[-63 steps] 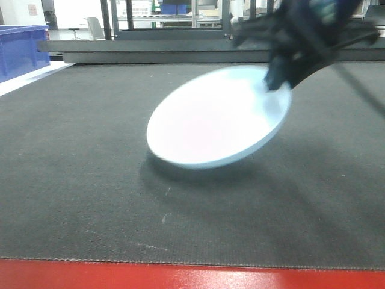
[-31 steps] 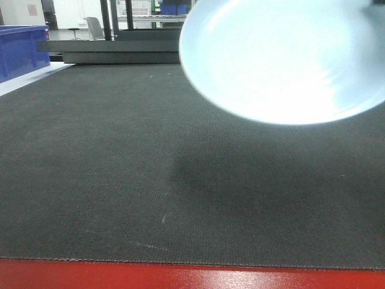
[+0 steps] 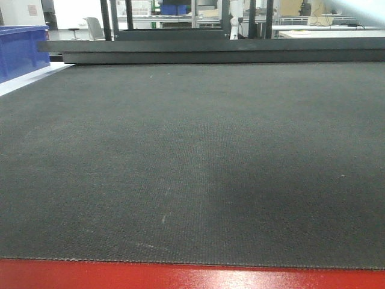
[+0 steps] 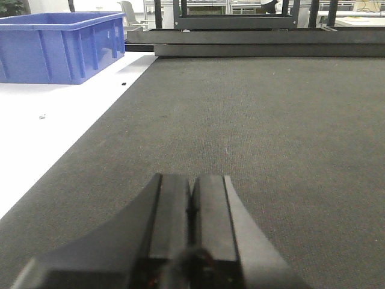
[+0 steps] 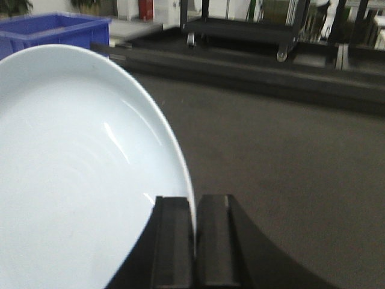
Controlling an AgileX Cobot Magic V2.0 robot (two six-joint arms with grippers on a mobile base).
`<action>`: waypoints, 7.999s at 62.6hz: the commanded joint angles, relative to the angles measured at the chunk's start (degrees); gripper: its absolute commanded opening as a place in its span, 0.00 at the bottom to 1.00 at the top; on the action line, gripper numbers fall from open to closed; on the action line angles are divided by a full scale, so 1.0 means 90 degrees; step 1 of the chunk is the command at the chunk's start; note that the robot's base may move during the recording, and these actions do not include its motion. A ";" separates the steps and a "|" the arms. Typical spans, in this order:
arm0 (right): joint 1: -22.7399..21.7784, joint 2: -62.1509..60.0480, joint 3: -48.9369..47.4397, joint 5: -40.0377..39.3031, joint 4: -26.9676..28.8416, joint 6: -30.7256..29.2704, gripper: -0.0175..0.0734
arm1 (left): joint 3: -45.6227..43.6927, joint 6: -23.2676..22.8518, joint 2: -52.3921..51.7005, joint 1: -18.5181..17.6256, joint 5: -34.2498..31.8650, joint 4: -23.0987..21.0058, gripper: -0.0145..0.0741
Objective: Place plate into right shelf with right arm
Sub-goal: 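Drive the base away from the table holding the plate in the right gripper, then drive up to the steel shelf with blue bins, plate held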
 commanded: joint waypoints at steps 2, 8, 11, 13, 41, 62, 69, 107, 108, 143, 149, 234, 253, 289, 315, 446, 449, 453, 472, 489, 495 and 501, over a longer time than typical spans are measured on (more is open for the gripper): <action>-0.0047 -0.0292 -0.0172 -0.0544 -0.0143 -0.0066 0.25 | 0.0027 -0.0016 -0.0062 -0.0002 -0.0512 -0.0014 0.11; -0.0047 -0.0408 -0.0172 -0.0628 -0.0143 -0.0066 0.25 | 0.0027 -0.0016 -0.0062 -0.0002 -0.0512 -0.0014 0.11; -0.0047 -0.0408 -0.0172 -0.0690 -0.0143 -0.0066 0.25 | 0.0027 -0.0016 -0.0062 -0.0002 -0.0512 -0.0014 0.11; -0.0047 -0.0408 -0.0172 -0.0706 -0.0143 -0.0066 0.25 | 0.0027 -0.0016 -0.0062 -0.0002 -0.0512 -0.0014 0.11; -0.0047 -0.0408 -0.0172 -0.0699 -0.0143 -0.0066 0.25 | 0.0027 -0.0016 -0.0062 -0.0002 -0.0512 -0.0014 0.11; -0.0047 -0.0408 -0.0172 -0.0693 -0.0143 -0.0066 0.25 | 0.0027 -0.0016 -0.0062 -0.0002 -0.0512 -0.0014 0.11; -0.0047 -0.0408 -0.0172 -0.0693 -0.0143 -0.0066 0.25 | 0.0027 -0.0016 -0.0062 -0.0002 -0.0512 -0.0014 0.11; -0.0047 -0.0408 -0.0172 -0.0687 -0.0143 -0.0066 0.25 | 0.0027 -0.0016 -0.0062 -0.0002 -0.0512 -0.0014 0.11; -0.0047 -0.0408 -0.0172 -0.0687 -0.0143 -0.0066 0.25 | 0.0027 -0.0016 -0.0062 -0.0002 -0.0512 -0.0014 0.11; -0.0047 -0.0408 -0.0172 -0.0687 -0.0143 -0.0066 0.25 | 0.0027 -0.0016 -0.0062 -0.0002 -0.0512 -0.0014 0.11; -0.0047 -0.0408 -0.0172 -0.0687 -0.0143 -0.0066 0.25 | 0.0027 -0.0016 -0.0062 -0.0002 -0.0512 -0.0014 0.11; -0.0047 -0.0396 -0.0172 -0.0689 -0.0143 -0.0066 0.25 | 0.0027 -0.0016 -0.0047 -0.0002 -0.0512 -0.0014 0.11; -0.0047 -0.0396 -0.0172 -0.0689 -0.0143 -0.0066 0.25 | 0.0027 -0.0016 -0.0047 -0.0002 -0.0512 -0.0014 0.11; -0.0047 -0.0396 -0.0172 -0.0689 -0.0143 -0.0066 0.25 | 0.0027 -0.0016 -0.0047 -0.0002 -0.0512 -0.0014 0.11; -0.0047 -0.0396 -0.0172 -0.0683 -0.0143 -0.0066 0.25 | 0.0027 -0.0016 -0.0047 -0.0002 -0.0512 -0.0014 0.11; -0.0047 -0.0396 -0.0172 -0.0680 -0.0143 -0.0066 0.25 | 0.0052 -0.0016 -0.0065 -0.0161 -0.0461 -0.0014 0.11; -0.0047 -0.0396 -0.0172 -0.0680 -0.0143 -0.0066 0.25 | 0.0052 -0.0016 -0.0065 -0.0161 -0.0461 -0.0014 0.11; -0.0047 -0.0396 -0.0172 -0.0680 -0.0143 -0.0066 0.25 | 0.0052 -0.0016 -0.0065 -0.0161 -0.0461 -0.0014 0.11; -0.0047 -0.0396 -0.0172 -0.0686 -0.0143 -0.0066 0.25 | 0.0052 -0.0016 -0.0065 -0.0161 -0.0461 -0.0014 0.11; -0.0047 -0.0396 -0.0172 -0.0686 -0.0143 -0.0066 0.25 | 0.0052 -0.0016 -0.0065 0.0009 -0.0461 -0.0014 0.11; -0.0047 -0.0396 -0.0172 -0.0686 -0.0143 -0.0066 0.25 | 0.0052 -0.0016 -0.0065 0.0026 -0.0461 -0.0014 0.11; -0.0047 -0.0396 -0.0172 -0.0686 -0.0143 -0.0066 0.25 | 0.0052 -0.0016 -0.0065 0.0011 -0.0461 -0.0014 0.11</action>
